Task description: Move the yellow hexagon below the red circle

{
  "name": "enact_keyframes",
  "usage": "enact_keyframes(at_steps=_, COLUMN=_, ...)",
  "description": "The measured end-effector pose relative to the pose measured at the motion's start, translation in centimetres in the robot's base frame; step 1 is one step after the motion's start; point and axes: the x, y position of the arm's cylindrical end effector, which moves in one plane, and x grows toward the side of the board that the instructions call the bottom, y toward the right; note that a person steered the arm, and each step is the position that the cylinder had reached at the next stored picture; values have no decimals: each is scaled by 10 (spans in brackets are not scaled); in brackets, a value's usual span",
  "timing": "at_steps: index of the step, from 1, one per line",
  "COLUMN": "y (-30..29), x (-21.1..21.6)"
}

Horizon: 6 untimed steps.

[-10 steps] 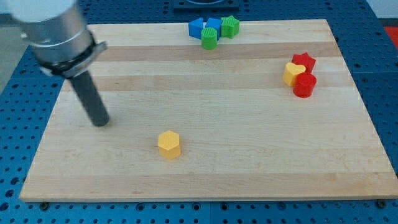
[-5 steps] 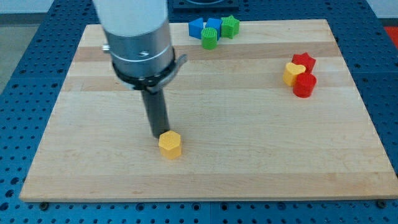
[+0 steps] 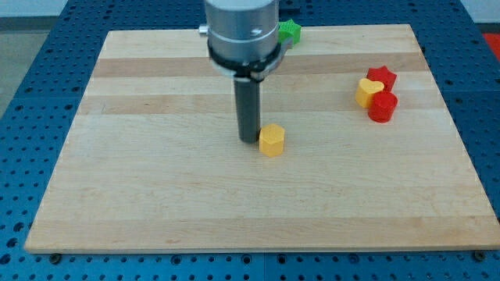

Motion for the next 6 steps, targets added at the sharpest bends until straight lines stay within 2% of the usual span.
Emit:
enact_keyframes(at_steps=1, y=10, x=-3)
enact_keyframes(at_steps=2, y=-38, x=8)
enact_keyframes(at_steps=3, y=-15, x=23)
enact_keyframes(at_steps=4, y=41, x=28)
enact_keyframes(at_steps=6, y=139, x=-2)
